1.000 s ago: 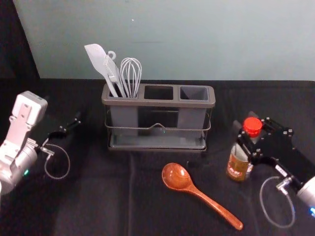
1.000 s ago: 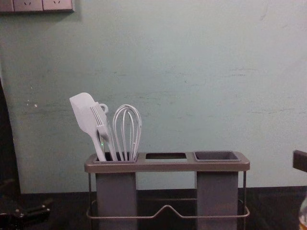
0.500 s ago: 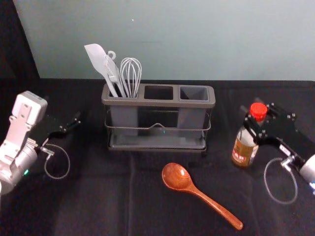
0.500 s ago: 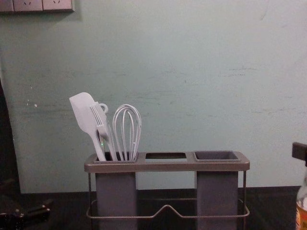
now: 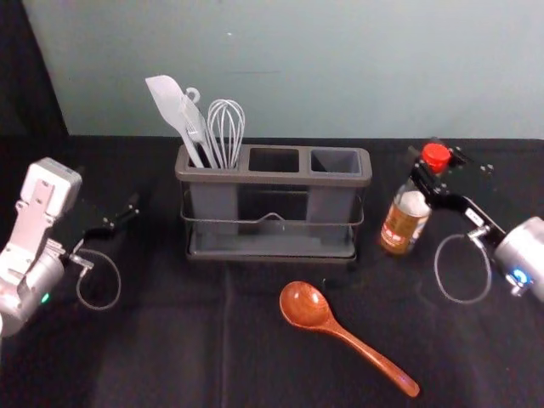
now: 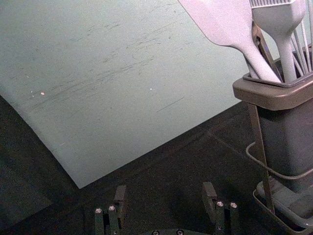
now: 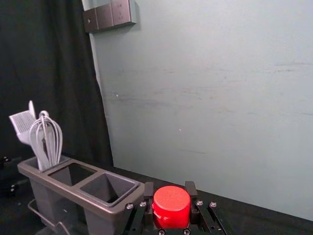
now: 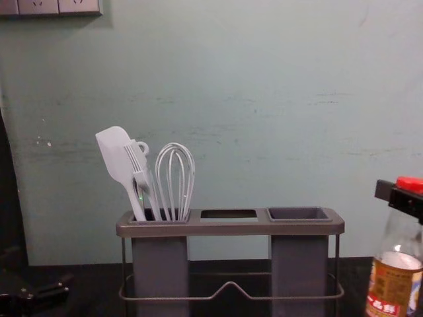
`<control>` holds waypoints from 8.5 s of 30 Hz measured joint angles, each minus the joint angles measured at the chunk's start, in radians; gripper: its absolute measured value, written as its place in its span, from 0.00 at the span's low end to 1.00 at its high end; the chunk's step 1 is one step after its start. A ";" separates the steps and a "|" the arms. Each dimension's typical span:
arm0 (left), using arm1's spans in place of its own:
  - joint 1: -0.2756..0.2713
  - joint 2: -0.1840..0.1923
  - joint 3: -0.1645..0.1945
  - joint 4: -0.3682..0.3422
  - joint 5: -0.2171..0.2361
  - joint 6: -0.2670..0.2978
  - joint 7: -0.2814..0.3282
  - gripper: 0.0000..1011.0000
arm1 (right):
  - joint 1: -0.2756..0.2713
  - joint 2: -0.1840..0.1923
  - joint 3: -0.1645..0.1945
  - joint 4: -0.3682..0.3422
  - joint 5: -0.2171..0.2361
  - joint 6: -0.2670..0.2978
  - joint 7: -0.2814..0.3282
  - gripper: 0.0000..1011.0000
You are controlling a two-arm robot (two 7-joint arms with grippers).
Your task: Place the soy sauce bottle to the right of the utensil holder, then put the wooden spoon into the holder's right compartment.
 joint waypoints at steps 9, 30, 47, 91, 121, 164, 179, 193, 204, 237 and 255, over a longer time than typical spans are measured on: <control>0.000 0.000 0.000 0.000 0.000 0.000 0.000 0.99 | 0.043 -0.022 -0.029 0.068 0.004 -0.044 -0.005 0.38; 0.000 0.000 0.000 0.000 0.000 0.000 0.000 0.99 | 0.093 -0.064 -0.048 0.193 0.035 -0.123 0.017 0.38; 0.000 0.000 0.000 0.000 0.000 0.000 0.000 0.99 | 0.102 -0.075 -0.052 0.221 0.015 -0.144 0.013 0.38; 0.000 0.000 0.000 0.000 0.000 0.000 0.000 0.99 | 0.009 -0.037 -0.109 -0.093 -0.140 -0.059 -0.047 0.99; 0.000 0.000 0.000 0.000 0.000 0.000 0.000 0.99 | 0.011 -0.129 -0.252 -0.118 -0.258 0.180 -0.130 0.99; 0.000 0.000 0.000 0.000 0.000 0.000 0.000 0.99 | -0.140 -0.090 -0.231 -0.367 -0.297 0.415 -0.133 0.99; 0.000 0.000 0.000 0.000 0.000 0.000 0.000 0.99 | -0.178 -0.086 -0.227 -0.351 -0.307 0.478 -0.132 0.99; 0.000 0.000 0.000 0.000 0.000 0.000 0.000 0.99 | -0.168 -0.088 -0.229 -0.343 -0.313 0.481 -0.133 0.99; 0.000 0.000 0.000 0.000 0.000 0.000 0.000 0.99 | -0.067 -0.124 -0.263 -0.299 -0.371 0.739 -0.133 0.99; 0.000 0.000 0.000 0.000 0.000 0.000 0.000 0.99 | 0.054 -0.164 -0.305 -0.173 -0.455 0.972 -0.040 0.99; 0.000 0.000 0.000 0.000 0.000 0.000 0.000 0.99 | 0.058 -0.174 -0.298 -0.158 -0.492 0.976 -0.008 0.99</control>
